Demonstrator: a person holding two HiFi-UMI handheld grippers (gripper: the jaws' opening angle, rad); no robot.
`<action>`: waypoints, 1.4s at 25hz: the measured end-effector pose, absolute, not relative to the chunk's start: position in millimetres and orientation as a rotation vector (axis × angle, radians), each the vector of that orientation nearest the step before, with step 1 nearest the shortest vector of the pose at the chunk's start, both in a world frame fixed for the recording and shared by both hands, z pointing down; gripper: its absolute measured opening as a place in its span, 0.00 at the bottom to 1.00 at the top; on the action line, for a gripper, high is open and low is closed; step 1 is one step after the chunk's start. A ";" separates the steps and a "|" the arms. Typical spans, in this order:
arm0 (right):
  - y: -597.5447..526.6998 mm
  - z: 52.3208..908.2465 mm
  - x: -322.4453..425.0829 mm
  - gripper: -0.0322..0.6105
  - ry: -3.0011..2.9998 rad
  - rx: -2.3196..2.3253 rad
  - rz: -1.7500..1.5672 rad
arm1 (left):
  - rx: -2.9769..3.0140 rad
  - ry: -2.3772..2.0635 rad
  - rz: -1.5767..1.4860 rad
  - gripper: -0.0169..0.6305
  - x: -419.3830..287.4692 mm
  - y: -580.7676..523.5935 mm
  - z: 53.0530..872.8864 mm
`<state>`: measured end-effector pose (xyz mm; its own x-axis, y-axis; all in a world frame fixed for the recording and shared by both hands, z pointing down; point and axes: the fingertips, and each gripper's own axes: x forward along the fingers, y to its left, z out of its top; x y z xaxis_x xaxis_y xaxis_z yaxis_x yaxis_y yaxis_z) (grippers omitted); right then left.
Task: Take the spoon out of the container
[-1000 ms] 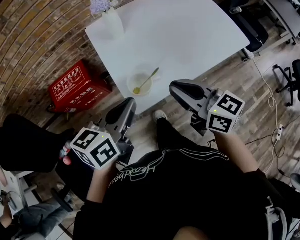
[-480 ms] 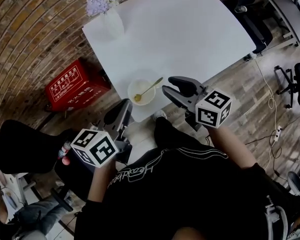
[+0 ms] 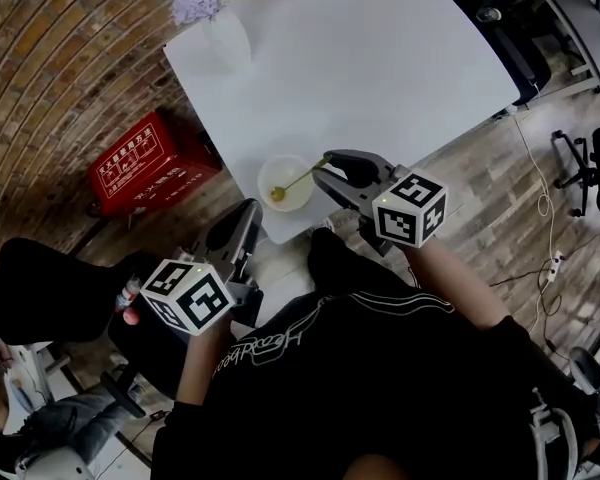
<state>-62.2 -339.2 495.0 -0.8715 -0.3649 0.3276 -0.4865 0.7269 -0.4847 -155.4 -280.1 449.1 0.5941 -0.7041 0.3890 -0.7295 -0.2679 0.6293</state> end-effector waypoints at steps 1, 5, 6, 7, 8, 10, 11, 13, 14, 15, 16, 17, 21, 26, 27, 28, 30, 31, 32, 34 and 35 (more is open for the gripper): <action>-339.1 496.2 -64.2 0.23 -2.719 0.675 0.852 | 2.009 -1.139 0.041 0.03 -156.1 -279.9 449.8; -338.9 498.4 -67.5 0.16 -2.717 0.670 0.855 | 2.029 -1.132 0.061 0.03 -152.4 -277.7 452.2; -338.6 498.3 -67.9 0.13 -2.716 0.665 0.850 | 2.031 -1.126 0.063 0.03 -150.2 -276.7 452.9; -338.4 498.2 -68.2 0.12 -2.715 0.662 0.842 | 2.031 -1.119 0.065 0.03 -148.1 -275.5 453.5; -338.5 498.0 -68.3 0.11 -2.713 0.662 0.835 | 2.032 -1.112 0.067 0.03 -146.2 -274.2 454.1; -339.3 497.8 -68.8 0.09 -2.712 0.664 0.831 | 2.036 -1.103 0.078 0.03 -144.5 -272.5 455.3; -339.8 497.7 -69.3 0.08 -2.712 0.665 0.832 | 2.038 -1.103 0.083 0.03 -144.6 -272.1 455.9; -340.3 497.3 -70.0 0.06 -2.715 0.666 0.834 | 2.038 -1.106 0.088 0.03 -145.8 -272.1 456.3; -340.3 496.9 -70.2 0.06 -2.716 0.665 0.835 | 2.037 -1.109 0.087 0.03 -146.3 -272.2 456.1; -340.1 496.5 -70.4 0.05 -2.717 0.663 0.838 | 2.034 -1.111 0.087 0.03 -146.9 -272.1 455.8; -339.7 496.2 -70.6 0.05 -2.718 0.659 0.845 | 2.030 -1.114 0.086 0.03 -147.7 -271.6 455.9; -339.3 496.1 -70.7 0.05 -2.719 0.654 0.852 | 2.025 -1.118 0.086 0.03 -148.6 -270.8 456.2; -339.3 493.0 -70.7 0.05 -2.725 0.644 0.843 | 2.015 -1.127 0.087 0.03 -150.8 -265.5 457.5; -337.0 481.9 -67.1 0.05 -2.750 0.659 0.841 | 2.019 -1.137 0.083 0.03 -149.3 -254.9 453.0; -335.8 477.7 -65.6 0.05 -2.757 0.665 0.841 | 2.022 -1.140 0.082 0.03 -149.3 -252.2 451.0; -334.5 472.2 -64.2 0.05 -2.767 0.671 0.831 | 2.025 -1.143 0.080 0.03 -149.9 -249.7 448.8; -332.3 459.1 -62.6 0.05 -2.793 0.683 0.798 | 2.027 -1.155 0.075 0.03 -153.5 -244.7 445.1; -331.2 452.5 -61.7 0.05 -2.808 0.691 0.786 | 2.025 -1.161 0.071 0.03 -155.6 -242.0 443.8; -330.1 446.3 -60.4 0.05 -2.822 0.701 0.777 | 2.023 -1.167 0.067 0.03 -157.3 -238.9 442.5; -327.0 435.3 -57.6 0.05 -2.848 0.729 0.761 | 2.026 -1.174 0.056 0.03 -159.0 -232.0 438.5; -324.8 429.9 -56.7 0.05 -2.862 0.740 0.750 | 2.033 -1.177 0.050 0.03 -159.5 -228.8 435.4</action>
<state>-56.7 -324.8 429.9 -0.8784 -0.4316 0.2055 -0.4769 0.7619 -0.4383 -159.5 -228.8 435.4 0.5719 -0.7228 0.3879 -0.7531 -0.2750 0.5977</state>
